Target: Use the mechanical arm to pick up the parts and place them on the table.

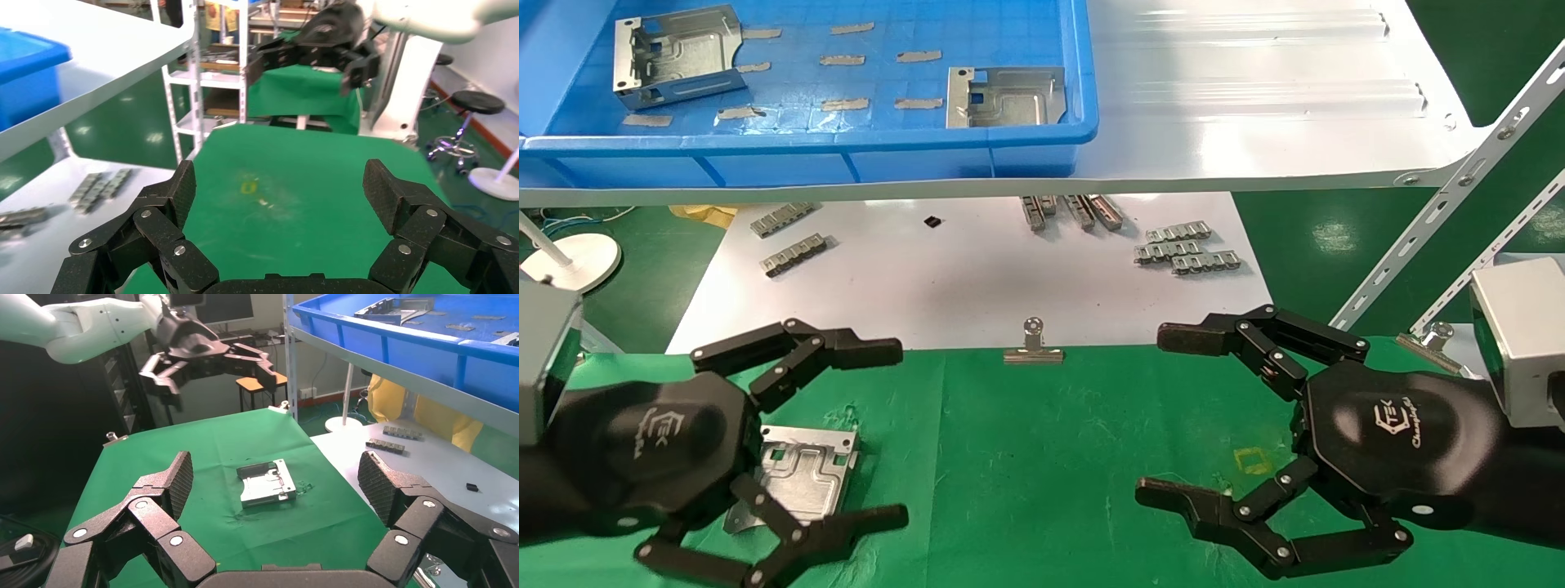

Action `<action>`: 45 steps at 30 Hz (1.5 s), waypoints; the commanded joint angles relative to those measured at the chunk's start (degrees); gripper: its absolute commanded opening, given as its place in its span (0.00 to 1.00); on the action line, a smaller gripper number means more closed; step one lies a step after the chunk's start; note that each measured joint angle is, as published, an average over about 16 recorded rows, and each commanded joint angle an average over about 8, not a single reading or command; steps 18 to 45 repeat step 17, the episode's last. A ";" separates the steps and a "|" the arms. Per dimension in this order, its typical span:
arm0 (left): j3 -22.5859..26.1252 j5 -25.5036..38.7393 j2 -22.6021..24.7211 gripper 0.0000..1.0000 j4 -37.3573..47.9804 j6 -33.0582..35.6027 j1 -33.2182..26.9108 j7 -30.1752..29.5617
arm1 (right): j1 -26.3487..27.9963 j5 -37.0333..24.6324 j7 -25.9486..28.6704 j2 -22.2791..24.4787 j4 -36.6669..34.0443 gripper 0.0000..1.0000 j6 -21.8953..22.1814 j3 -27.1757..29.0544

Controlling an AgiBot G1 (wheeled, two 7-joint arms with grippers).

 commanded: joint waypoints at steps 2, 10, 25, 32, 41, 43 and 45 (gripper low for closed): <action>-1.61 -0.31 -0.38 1.00 -2.87 -0.27 1.60 -1.94 | 0.00 0.00 0.00 0.00 0.00 1.00 0.00 0.00; -3.11 -0.69 -0.77 1.00 -5.51 -0.53 3.08 -3.22 | -0.01 0.00 0.00 0.01 -0.02 1.00 0.02 0.01; -2.73 -0.68 -0.70 1.00 -4.79 -0.52 2.74 -2.93 | -0.01 0.00 0.00 0.01 -0.01 1.00 0.02 0.01; -2.73 -0.68 -0.70 1.00 -4.79 -0.52 2.74 -2.93 | -0.01 0.00 0.00 0.01 -0.01 1.00 0.02 0.01; -2.73 -0.68 -0.70 1.00 -4.79 -0.52 2.74 -2.93 | -0.01 0.00 0.00 0.01 -0.01 1.00 0.02 0.01; -2.73 -0.68 -0.70 1.00 -4.79 -0.52 2.74 -2.93 | -0.01 0.00 0.00 0.01 -0.01 1.00 0.02 0.01; -2.73 -0.68 -0.70 1.00 -4.79 -0.52 2.74 -2.93 | -0.01 0.00 0.00 0.01 -0.01 1.00 0.02 0.01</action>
